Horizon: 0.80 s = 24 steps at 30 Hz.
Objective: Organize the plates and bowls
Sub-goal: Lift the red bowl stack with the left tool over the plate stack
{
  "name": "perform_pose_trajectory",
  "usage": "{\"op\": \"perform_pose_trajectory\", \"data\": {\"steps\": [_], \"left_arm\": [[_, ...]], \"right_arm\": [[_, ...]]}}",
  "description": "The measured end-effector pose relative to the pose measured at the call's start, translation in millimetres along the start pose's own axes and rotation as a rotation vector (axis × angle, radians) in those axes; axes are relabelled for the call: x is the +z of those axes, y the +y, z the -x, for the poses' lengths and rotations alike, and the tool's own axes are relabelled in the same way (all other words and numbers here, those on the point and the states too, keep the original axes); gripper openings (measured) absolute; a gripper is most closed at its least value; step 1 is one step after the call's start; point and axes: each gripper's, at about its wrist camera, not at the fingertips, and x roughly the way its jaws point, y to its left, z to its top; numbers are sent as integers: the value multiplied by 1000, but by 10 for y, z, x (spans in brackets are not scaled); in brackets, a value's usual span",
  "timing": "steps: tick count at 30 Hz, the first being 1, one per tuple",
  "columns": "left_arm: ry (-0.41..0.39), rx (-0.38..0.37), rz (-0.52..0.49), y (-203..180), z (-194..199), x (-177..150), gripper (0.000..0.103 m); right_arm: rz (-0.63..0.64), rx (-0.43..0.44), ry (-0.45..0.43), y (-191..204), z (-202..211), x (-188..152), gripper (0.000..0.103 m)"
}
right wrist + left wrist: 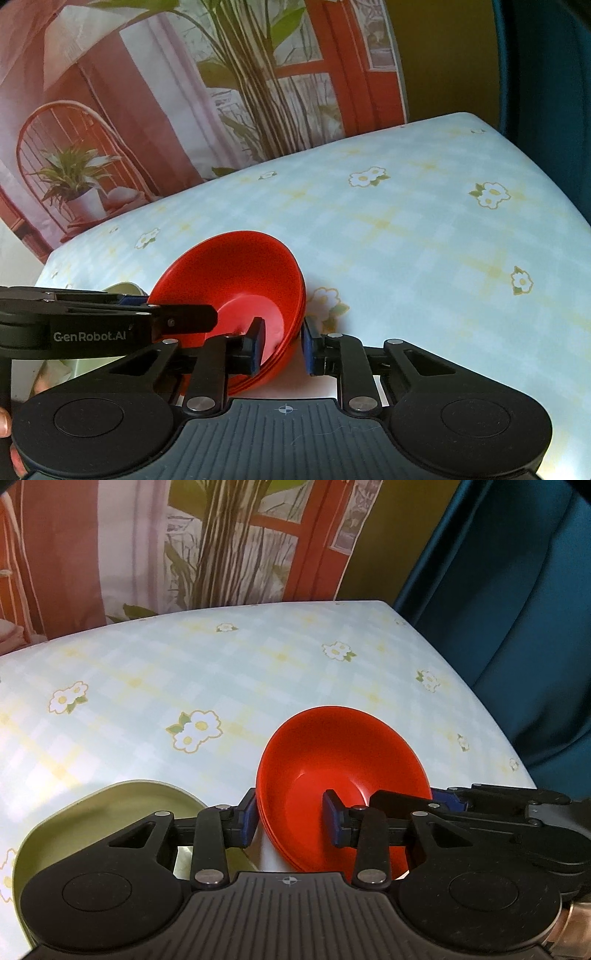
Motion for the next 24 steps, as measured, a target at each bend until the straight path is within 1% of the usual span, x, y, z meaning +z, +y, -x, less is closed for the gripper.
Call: {"op": "perform_pose_trajectory", "data": {"steps": [3, 6, 17, 24], "left_arm": [[-9, -1, -5, -14, 33, 14, 38], [-19, -5, -6, -36, 75, 21, 38], [-66, -19, -11, -113, 287, 35, 38], [-107, -23, -4, -89, 464, 48, 38]], "right_arm": [[-9, -3, -1, -13, 5, -3, 14], [-13, -4, -10, -24, 39, 13, 14], [-9, -8, -60, 1, 243, 118, 13], [13, -6, -84, 136, 366, 197, 13]]}}
